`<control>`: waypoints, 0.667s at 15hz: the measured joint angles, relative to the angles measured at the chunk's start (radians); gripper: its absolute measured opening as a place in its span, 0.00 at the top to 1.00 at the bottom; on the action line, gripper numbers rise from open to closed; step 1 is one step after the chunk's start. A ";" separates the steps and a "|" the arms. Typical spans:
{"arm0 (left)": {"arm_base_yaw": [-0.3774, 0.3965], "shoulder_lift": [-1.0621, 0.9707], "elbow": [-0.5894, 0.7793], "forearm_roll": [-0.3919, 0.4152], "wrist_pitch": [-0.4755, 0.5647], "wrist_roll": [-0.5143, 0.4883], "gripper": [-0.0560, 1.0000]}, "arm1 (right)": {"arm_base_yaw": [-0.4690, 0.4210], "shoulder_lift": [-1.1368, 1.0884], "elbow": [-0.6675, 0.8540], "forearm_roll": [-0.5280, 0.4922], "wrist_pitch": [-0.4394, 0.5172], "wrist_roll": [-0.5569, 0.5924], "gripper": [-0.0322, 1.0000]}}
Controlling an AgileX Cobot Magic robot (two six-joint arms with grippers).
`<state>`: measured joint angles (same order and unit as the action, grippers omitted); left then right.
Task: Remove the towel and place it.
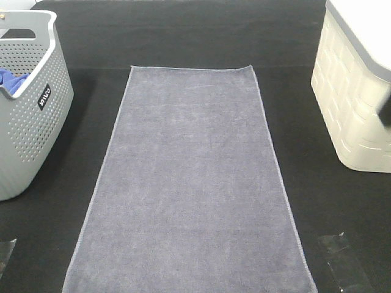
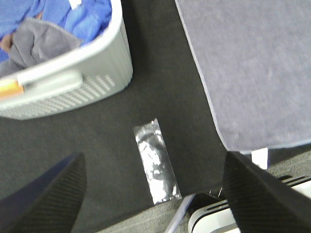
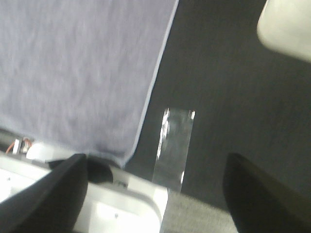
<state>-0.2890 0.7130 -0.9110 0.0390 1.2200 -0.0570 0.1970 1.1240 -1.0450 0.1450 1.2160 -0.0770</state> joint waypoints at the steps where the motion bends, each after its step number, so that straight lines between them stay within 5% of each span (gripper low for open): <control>1: 0.000 -0.100 0.063 -0.009 0.002 0.000 0.24 | 0.000 -0.058 0.072 0.001 0.000 0.000 0.26; 6: 0.000 -0.421 0.228 -0.039 0.004 0.003 0.24 | 0.000 -0.331 0.345 0.001 0.000 -0.012 0.26; 10: 0.000 -0.603 0.319 -0.087 0.007 0.138 0.24 | 0.000 -0.706 0.493 -0.011 -0.008 -0.076 0.26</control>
<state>-0.2890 0.1100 -0.5920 -0.0480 1.2270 0.0810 0.1970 0.4180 -0.5520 0.1340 1.2080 -0.1530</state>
